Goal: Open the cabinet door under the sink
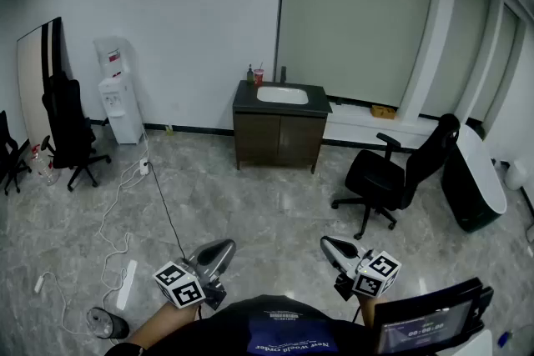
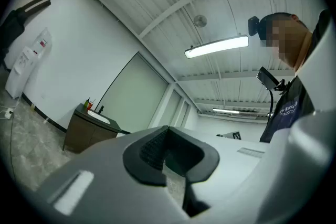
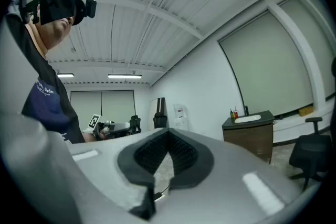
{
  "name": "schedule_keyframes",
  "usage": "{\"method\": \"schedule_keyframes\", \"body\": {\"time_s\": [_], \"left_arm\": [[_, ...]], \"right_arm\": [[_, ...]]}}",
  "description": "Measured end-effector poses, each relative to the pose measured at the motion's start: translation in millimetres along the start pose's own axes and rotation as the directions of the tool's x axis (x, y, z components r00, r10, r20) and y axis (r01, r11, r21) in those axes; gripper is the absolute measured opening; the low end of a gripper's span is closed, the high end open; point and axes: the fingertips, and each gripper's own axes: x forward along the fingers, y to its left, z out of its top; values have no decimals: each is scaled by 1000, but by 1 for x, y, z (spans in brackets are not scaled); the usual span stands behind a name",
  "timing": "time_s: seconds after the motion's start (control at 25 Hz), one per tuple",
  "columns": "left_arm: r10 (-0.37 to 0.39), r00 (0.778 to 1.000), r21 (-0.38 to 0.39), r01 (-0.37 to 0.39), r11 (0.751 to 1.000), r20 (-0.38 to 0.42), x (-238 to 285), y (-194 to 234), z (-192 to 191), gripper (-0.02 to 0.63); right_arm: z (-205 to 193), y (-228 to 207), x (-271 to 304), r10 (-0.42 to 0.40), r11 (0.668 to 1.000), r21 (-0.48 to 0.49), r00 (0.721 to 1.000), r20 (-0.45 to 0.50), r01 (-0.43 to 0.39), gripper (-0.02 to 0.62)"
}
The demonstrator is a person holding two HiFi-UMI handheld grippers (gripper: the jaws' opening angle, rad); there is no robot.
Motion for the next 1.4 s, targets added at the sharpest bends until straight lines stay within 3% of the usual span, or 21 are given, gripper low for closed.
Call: {"method": "schedule_keyframes", "body": {"time_s": [0.76, 1.4], "left_arm": [[0, 1000, -8, 0, 1000, 10, -9, 0, 3, 0], [7, 999, -33, -5, 999, 34, -36, 67, 20, -1]], "right_arm": [[2, 6, 4, 7, 1000, 21, 1000, -5, -7, 0], [-10, 11, 77, 17, 1000, 16, 1000, -13, -17, 2]]}}
